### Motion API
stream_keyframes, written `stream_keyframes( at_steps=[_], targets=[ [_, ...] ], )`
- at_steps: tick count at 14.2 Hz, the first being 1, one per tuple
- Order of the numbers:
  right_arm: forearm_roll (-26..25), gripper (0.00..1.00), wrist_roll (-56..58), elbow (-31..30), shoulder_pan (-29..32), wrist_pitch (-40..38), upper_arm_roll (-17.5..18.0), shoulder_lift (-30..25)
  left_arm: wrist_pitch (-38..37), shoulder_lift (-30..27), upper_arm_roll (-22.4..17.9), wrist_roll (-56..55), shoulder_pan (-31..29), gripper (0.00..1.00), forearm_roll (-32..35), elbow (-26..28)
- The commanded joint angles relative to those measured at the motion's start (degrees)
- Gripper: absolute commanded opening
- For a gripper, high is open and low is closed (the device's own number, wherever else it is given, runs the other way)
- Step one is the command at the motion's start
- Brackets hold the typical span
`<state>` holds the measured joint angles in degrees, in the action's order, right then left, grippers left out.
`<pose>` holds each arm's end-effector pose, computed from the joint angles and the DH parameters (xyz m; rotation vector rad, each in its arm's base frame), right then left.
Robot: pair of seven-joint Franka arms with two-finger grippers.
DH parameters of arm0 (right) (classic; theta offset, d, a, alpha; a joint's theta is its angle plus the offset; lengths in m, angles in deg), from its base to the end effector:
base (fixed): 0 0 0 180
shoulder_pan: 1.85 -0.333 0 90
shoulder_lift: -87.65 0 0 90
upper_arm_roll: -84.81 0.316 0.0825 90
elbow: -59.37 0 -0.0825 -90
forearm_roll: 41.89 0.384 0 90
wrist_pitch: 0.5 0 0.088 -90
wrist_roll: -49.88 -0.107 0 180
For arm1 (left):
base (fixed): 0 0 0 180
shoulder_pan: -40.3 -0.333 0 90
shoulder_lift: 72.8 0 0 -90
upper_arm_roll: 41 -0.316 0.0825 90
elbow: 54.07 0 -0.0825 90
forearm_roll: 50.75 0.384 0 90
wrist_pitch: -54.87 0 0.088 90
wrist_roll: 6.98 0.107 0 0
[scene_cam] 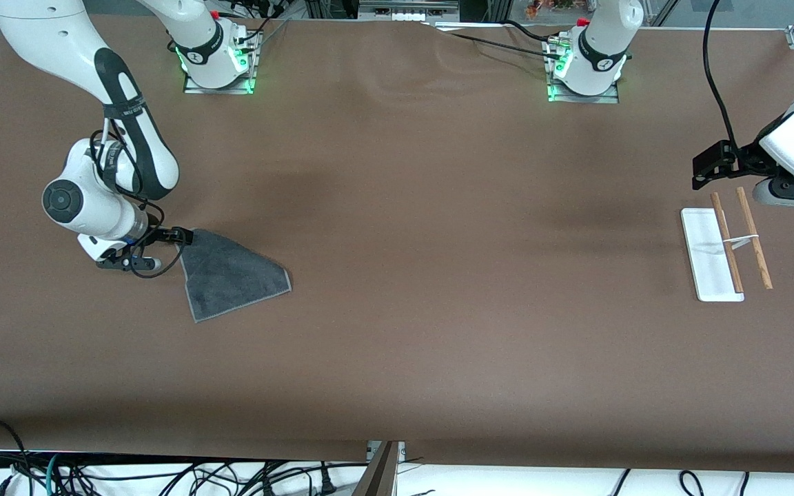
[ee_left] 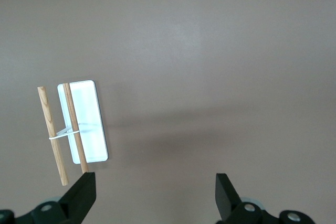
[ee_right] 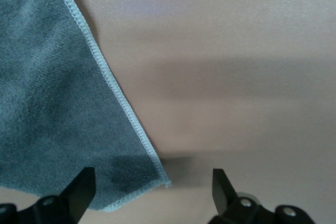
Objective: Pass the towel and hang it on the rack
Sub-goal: 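Reach the right gripper down to the grey towel's corner, then close the right gripper on the towel corner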
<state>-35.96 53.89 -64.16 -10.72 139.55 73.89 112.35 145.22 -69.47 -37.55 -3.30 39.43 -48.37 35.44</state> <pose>0.5519 -0.0217 0.1884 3.1219 -0.0591 -0.2079 0.5712 -0.0203 0.5965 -3.0985 0.1712 0.0678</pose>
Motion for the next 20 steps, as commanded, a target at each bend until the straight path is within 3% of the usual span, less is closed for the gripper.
stream_keyframes(
  at_steps=[1,12,17,20],
  targets=[
    [1.19,0.91,0.47,-0.74,0.53,0.66,0.64,-0.44,-0.97,-0.34,-0.02,-0.34,-0.18,1.00,-0.88,-0.65],
    [4.70,0.72,4.07,-1.62,0.53,1.45,0.64,0.17,-0.97,-0.34,0.15,-0.25,-0.09,1.00,-0.53,-0.65],
    [4.79,0.40,8.02,-1.09,1.14,1.98,0.55,0.43,-1.06,-0.34,0.07,-0.25,-0.18,1.00,-0.44,-0.65],
    [5.14,0.30,8.29,-0.83,1.14,1.98,0.55,0.43,-1.06,-0.34,0.06,-0.25,-0.09,1.00,-0.44,-0.65]
  ],
)
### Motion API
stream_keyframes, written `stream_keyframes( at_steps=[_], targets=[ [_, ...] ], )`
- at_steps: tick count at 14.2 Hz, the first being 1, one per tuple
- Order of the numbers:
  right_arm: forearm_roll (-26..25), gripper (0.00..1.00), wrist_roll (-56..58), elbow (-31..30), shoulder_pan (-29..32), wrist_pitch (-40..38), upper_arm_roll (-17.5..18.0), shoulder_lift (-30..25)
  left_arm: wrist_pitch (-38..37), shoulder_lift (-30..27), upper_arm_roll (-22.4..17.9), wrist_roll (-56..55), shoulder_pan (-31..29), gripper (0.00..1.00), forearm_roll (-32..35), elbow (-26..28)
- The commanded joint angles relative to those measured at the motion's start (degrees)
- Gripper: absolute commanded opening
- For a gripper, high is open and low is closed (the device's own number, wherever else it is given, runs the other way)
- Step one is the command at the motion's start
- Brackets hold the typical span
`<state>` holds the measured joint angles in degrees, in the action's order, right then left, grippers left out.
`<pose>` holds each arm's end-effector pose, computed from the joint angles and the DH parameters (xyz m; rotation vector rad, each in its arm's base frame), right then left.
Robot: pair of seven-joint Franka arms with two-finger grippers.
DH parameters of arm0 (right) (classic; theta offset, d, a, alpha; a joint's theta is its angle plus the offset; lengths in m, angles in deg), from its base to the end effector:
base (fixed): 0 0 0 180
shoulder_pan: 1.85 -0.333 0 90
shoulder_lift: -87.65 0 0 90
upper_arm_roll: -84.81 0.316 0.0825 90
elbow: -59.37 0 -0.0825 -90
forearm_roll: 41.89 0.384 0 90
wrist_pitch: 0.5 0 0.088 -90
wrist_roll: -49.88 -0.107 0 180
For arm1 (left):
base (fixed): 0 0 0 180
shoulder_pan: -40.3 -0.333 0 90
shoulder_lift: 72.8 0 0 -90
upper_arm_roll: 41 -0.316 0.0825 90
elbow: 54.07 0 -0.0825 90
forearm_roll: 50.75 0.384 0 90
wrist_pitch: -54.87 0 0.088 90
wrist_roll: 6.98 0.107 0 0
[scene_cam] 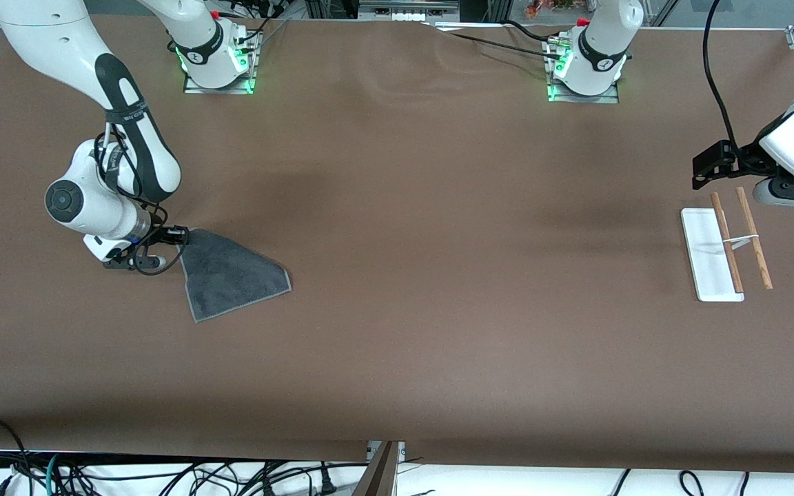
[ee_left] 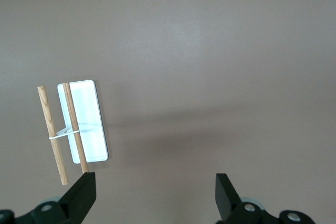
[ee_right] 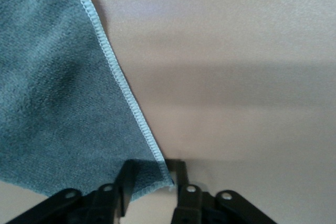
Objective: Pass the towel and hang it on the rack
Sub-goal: 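Close the right gripper on the towel corner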
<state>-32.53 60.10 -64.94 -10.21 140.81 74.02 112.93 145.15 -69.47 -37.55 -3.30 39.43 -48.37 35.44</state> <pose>0.5473 -0.0261 0.1798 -3.1083 -0.0214 0.2018 0.5711 -0.0203 0.5964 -3.0985 0.1712 0.0697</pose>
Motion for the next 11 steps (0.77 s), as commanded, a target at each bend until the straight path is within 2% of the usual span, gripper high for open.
stream_keyframes(
  at_steps=[1,3,5,9,11],
  targets=[
    [1.72,0.24,2.09,-0.05,0.62,0.72,0.42,-0.14,-1.07,-0.34,0.07,-0.25,-0.18,1.00,-0.44,-0.65],
    [1.81,0.16,2.09,-0.05,0.62,0.72,0.42,-0.14,-1.07,-0.34,0.07,-0.25,-0.09,1.00,-0.44,-0.65],
    [2.77,0.00,2.17,0.03,0.62,0.72,0.42,-0.14,-1.24,-0.34,-0.02,-0.25,-0.18,1.00,-0.44,-0.65],
    [2.95,0.00,2.00,0.21,0.62,0.37,0.42,-0.58,-1.33,-0.34,-0.02,-0.25,-0.18,1.00,-0.44,-0.65],
    [2.86,0.00,1.74,1.96,0.62,-2.68,0.51,-2.59,-1.33,-0.34,-0.02,-0.25,-0.18,1.00,-0.44,-0.65]
  ],
)
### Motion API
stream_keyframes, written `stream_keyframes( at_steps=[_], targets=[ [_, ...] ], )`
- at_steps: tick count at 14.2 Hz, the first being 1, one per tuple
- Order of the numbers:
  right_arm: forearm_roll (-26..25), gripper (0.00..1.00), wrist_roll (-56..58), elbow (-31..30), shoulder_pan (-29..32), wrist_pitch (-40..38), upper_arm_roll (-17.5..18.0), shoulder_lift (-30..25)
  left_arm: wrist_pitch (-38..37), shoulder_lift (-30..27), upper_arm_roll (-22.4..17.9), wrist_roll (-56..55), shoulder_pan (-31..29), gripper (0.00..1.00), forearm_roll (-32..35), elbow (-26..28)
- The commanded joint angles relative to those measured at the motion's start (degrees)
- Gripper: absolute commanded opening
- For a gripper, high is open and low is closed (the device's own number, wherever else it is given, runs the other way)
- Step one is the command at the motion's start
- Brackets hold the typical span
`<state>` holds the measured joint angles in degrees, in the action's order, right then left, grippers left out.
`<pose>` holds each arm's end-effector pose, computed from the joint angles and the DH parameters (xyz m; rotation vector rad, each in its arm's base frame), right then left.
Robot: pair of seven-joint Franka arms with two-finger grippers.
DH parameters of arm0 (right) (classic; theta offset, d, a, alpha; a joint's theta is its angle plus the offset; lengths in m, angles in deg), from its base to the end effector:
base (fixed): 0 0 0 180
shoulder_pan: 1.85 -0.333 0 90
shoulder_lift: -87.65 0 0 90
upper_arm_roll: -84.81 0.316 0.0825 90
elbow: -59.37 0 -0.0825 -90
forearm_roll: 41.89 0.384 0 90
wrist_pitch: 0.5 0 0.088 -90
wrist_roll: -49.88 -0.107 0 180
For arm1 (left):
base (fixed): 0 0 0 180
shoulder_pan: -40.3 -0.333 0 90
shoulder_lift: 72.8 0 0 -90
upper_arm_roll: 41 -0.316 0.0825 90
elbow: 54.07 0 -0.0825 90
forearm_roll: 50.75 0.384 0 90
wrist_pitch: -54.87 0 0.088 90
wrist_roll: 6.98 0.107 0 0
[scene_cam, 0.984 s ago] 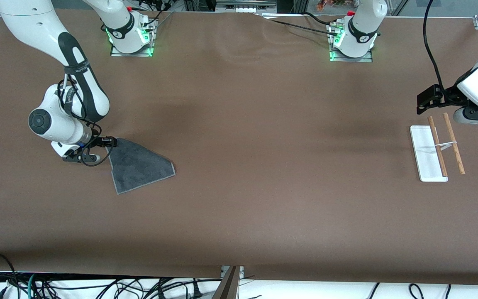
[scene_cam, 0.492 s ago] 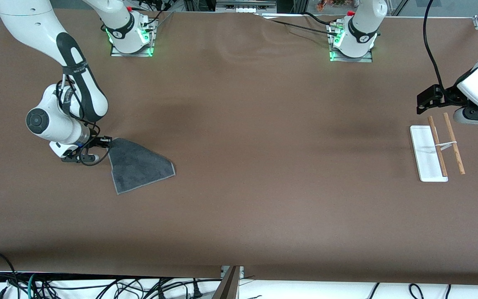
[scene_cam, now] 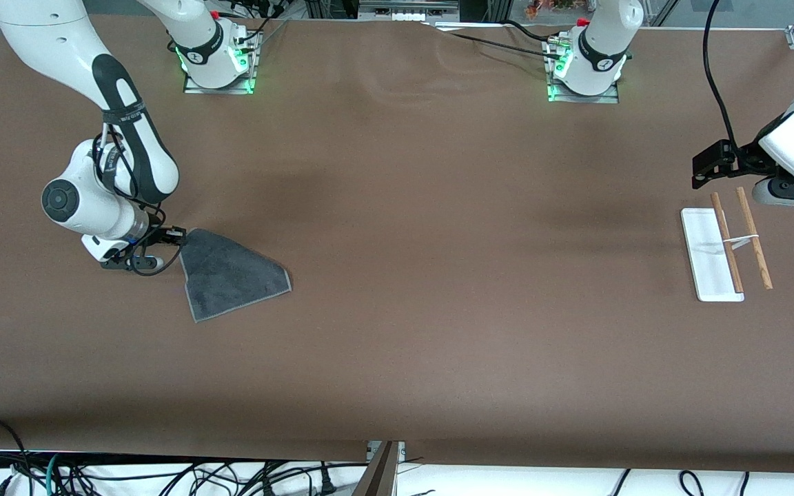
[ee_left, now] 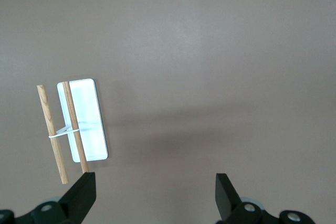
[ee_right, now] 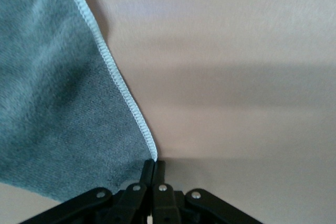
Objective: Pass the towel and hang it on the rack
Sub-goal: 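Close the right gripper on the towel corner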
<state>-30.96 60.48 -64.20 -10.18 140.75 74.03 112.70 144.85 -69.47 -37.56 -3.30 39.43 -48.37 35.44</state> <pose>0.5530 -0.0260 0.1863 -3.0938 0.0017 0.1721 0.5705 -0.0202 0.5959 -3.0984 0.1707 0.0779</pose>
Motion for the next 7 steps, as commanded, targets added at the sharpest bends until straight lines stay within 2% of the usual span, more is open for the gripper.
stream_keyframes(
  at_steps=[1,3,7],
  targets=[
    [1.20,0.00,1.26,3.58,0.51,-6.82,0.59,-3.59,-0.94,-0.34,-0.01,-0.25,-0.18,1.00,-0.44,-0.65],
    [0.68,0.00,0.65,10.08,-0.28,-17.88,0.59,-5.26,-0.94,-0.34,-0.01,0.27,-0.18,1.00,-0.44,-0.65],
    [0.06,0.00,-3.38,21.33,-4.74,-33.27,-0.28,-6.50,-1.03,-0.07,0.07,0.19,-0.09,1.00,-0.53,-0.65]
  ],
)
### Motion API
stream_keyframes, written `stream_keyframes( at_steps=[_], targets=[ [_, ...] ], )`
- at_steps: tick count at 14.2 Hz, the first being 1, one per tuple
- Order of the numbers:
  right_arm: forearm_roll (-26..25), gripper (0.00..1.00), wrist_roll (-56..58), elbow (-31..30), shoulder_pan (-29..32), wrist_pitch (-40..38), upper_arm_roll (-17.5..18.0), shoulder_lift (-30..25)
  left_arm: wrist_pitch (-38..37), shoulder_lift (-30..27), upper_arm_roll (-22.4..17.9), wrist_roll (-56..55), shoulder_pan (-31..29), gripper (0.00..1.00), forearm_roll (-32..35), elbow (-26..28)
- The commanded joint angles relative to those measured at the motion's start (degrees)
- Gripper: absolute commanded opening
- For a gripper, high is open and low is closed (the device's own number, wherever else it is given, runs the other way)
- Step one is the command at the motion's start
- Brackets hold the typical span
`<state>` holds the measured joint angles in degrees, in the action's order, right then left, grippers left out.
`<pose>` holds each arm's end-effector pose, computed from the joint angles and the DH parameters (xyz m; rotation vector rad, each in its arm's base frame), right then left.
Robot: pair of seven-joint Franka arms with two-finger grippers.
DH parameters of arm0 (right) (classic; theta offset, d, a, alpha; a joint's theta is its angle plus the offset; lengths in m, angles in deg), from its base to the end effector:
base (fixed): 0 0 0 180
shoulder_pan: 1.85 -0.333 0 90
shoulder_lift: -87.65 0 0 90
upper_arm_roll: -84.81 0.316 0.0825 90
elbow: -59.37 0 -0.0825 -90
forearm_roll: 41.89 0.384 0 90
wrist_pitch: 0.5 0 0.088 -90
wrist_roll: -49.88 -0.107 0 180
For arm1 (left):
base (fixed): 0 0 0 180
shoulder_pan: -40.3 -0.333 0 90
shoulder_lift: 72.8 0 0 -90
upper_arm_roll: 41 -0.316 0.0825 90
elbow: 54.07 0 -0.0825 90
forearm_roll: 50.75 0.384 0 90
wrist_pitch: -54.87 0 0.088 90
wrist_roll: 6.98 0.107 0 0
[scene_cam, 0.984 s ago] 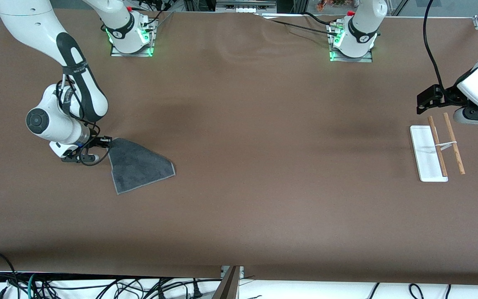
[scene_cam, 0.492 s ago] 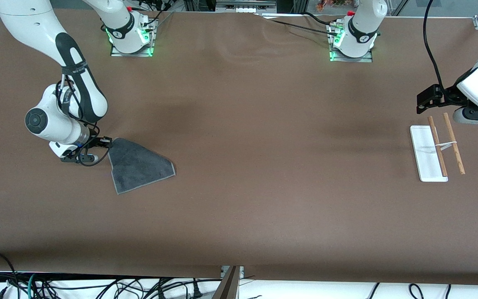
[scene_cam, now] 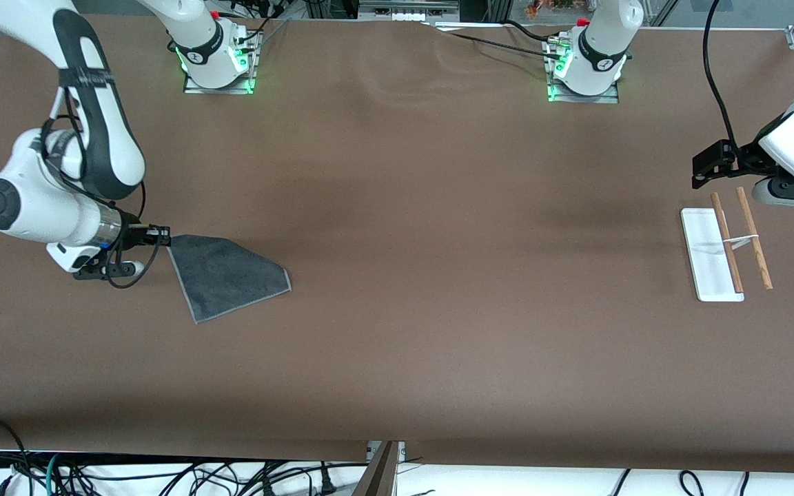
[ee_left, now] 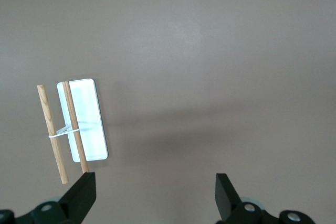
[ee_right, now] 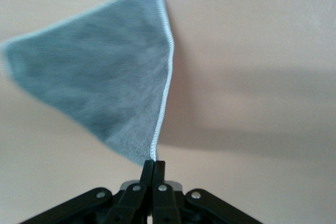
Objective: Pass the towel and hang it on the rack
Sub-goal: 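Lift the towel with the right gripper while the left gripper approaches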
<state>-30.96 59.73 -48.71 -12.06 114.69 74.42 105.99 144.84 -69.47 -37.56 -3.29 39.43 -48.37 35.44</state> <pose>0.6018 0.0144 0.3265 -3.0048 -0.1122 0.2685 0.5705 -0.0202 0.5959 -3.0983 0.1710 0.0781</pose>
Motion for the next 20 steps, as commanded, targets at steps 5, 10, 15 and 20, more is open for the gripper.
stream_keyframes(
  at_steps=[5,10,15,20],
  targets=[
    [0.40,0.00,-17.29,22.89,-14.11,-26.74,-5.51,1.88,-7.41,0.54,0.51,0.53,0.78,1.00,-1.06,-0.65],
    [6.72,0.00,-36.35,36.08,-21.94,-36.60,-6.04,5.65,-8.93,1.42,0.60,0.54,0.96,1.00,-6.15,-1.70],
    [17.96,0.00,-59.03,46.47,-28.80,-36.71,-6.04,10.22,-9.28,3.97,1.39,0.54,2.10,1.00,-8.17,-5.14],
    [25.53,0.00,-74.69,52.45,-33.19,-31.27,-5.95,13.92,-9.28,5.63,1.48,6.93,4.56,1.00,-12.22,-4.87]
  ],
)
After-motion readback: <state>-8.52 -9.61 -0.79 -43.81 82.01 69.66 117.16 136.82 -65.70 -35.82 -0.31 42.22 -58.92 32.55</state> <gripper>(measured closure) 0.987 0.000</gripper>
